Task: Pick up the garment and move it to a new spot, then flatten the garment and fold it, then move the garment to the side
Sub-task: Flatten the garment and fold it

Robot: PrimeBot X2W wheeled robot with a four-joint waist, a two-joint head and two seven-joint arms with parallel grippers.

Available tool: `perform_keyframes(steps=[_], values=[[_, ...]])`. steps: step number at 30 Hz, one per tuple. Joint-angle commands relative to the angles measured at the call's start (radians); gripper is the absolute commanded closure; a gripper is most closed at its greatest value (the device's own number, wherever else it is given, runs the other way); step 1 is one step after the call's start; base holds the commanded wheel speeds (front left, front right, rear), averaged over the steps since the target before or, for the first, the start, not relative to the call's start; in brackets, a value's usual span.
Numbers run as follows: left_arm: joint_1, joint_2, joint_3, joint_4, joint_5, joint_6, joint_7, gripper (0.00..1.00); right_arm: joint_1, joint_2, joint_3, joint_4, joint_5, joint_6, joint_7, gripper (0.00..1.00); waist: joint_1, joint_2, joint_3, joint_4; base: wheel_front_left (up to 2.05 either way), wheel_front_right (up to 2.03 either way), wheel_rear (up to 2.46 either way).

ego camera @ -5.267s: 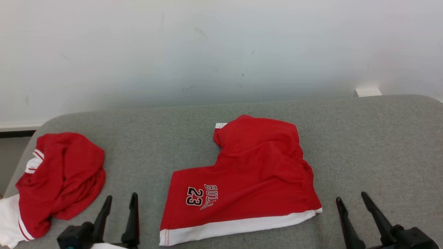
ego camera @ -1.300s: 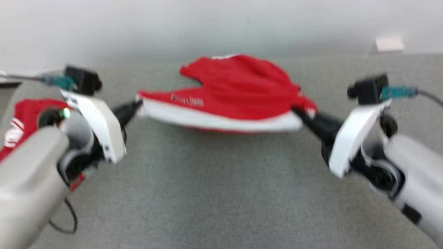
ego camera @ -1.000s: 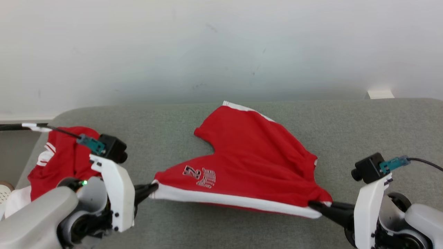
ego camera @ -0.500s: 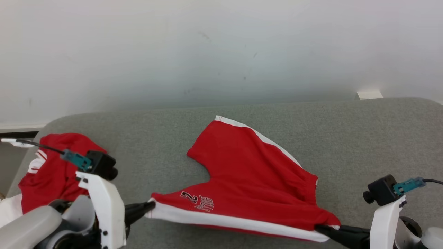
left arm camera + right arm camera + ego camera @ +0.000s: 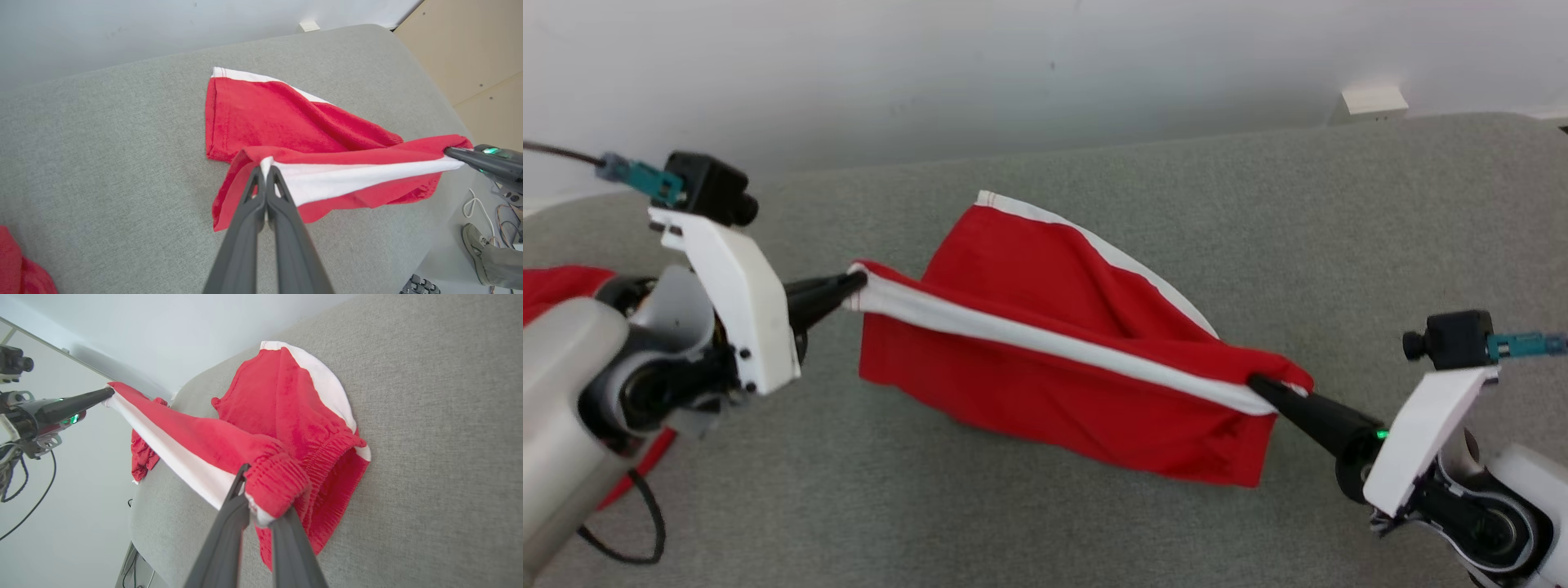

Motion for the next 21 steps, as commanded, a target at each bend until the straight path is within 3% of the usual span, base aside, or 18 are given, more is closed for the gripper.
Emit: perform_keyframes(steps=[1, 9, 15, 21], values=[[-0.027, -0.004, 0.008, 0.018, 0.019, -0.005, 0.003, 1.00, -0.020, 0.009, -0.008, 0.007, 0.013, -0.002, -0.005, 1.00, -0.0002, -0.0001, 0.063, -0.041, 0.00, 0.00, 0.00], [-0.225, -0.080, 0.016, 0.212, 0.072, -0.063, 0.045, 1.00, -0.137, 0.118, -0.036, 0.091, 0.024, -0.002, 0.018, 1.00, -0.0002, -0.0001, 0.204, -0.121, 0.00, 0.00, 0.00], [-0.335, -0.129, 0.001, 0.363, 0.103, -0.098, 0.088, 1.00, -0.195, 0.176, -0.052, 0.137, 0.071, -0.002, 0.075, 1.00, -0.0002, -0.0001, 0.263, -0.169, 0.00, 0.00, 0.00], [-0.405, -0.160, 0.011, 0.506, 0.123, -0.121, 0.066, 1.00, -0.238, 0.234, -0.053, 0.174, 0.060, -0.002, 0.098, 1.00, -0.0002, -0.0001, 0.303, -0.212, 0.00, 0.00, 0.00]])
